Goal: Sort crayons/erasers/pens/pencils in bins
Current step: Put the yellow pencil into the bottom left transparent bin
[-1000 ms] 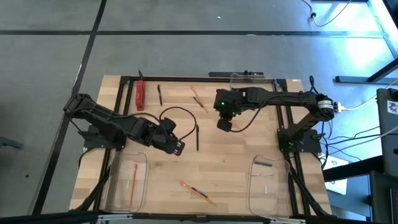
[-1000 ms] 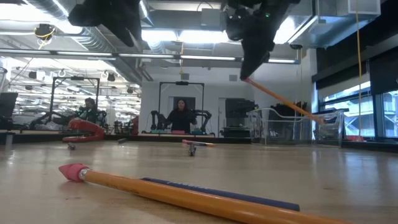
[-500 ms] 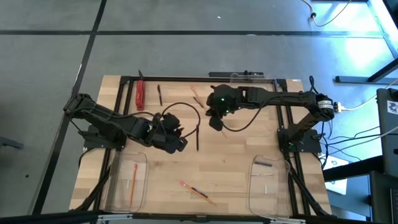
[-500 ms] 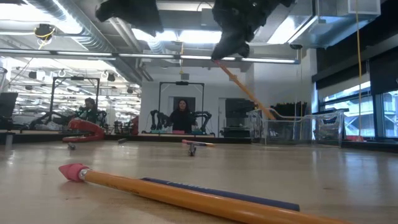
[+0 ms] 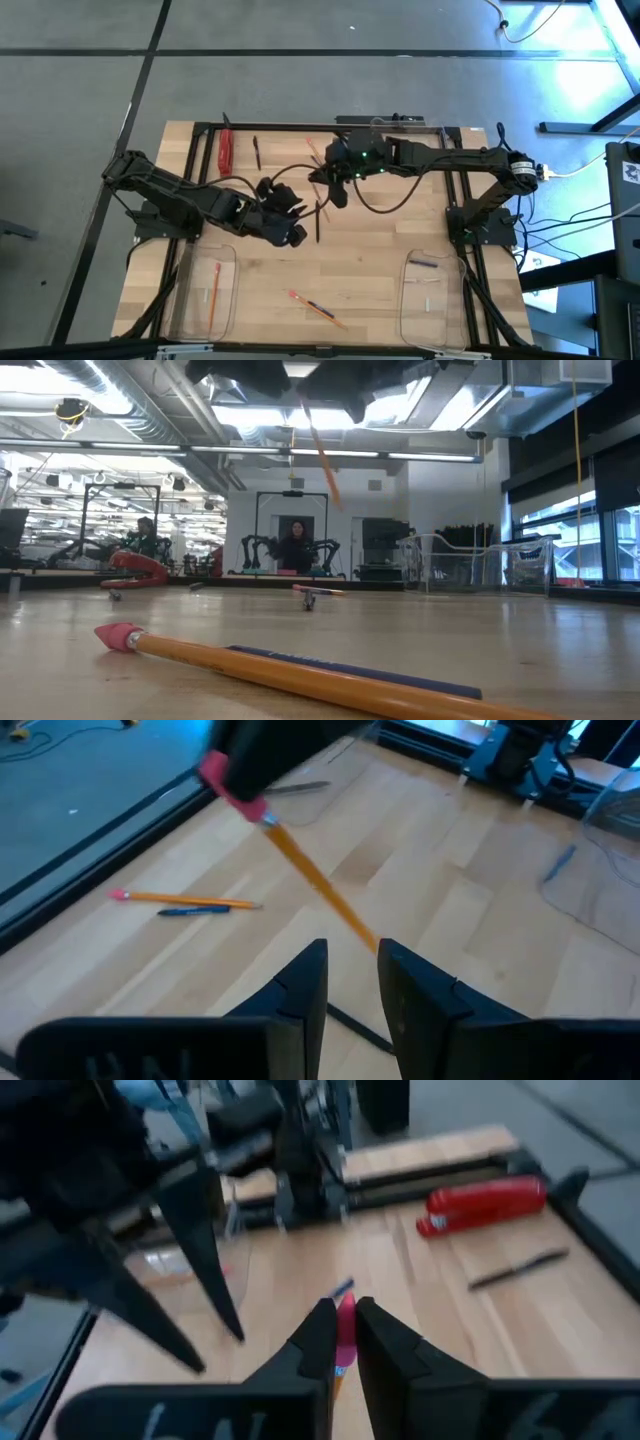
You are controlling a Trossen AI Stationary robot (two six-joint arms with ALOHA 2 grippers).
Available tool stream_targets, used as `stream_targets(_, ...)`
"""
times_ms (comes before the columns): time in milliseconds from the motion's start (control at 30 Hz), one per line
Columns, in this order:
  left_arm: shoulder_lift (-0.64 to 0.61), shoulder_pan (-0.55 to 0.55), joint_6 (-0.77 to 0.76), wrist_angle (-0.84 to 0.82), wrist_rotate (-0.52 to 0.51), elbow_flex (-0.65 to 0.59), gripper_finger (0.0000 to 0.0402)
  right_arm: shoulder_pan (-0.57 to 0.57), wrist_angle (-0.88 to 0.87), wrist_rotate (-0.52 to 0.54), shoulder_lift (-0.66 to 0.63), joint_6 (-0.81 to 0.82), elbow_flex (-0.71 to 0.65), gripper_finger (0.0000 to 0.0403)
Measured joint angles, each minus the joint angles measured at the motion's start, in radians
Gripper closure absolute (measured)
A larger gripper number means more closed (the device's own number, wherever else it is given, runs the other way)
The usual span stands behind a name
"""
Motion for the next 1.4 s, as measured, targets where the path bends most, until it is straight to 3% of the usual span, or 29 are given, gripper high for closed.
stream_targets(633, 0.000, 0.038, 0.009, 0.038, -0.154, 0.000, 0.0317, 0.008, 0.126, -0.006, 0.000, -0.013, 0.000, 0.0368)
stream_targets(1400, 0.000, 0.064, 0.008, 0.083, -0.121, 0.000, 0.0317, 0.020, 0.134, -0.007, 0.000, -0.048, 0.000, 0.0368)
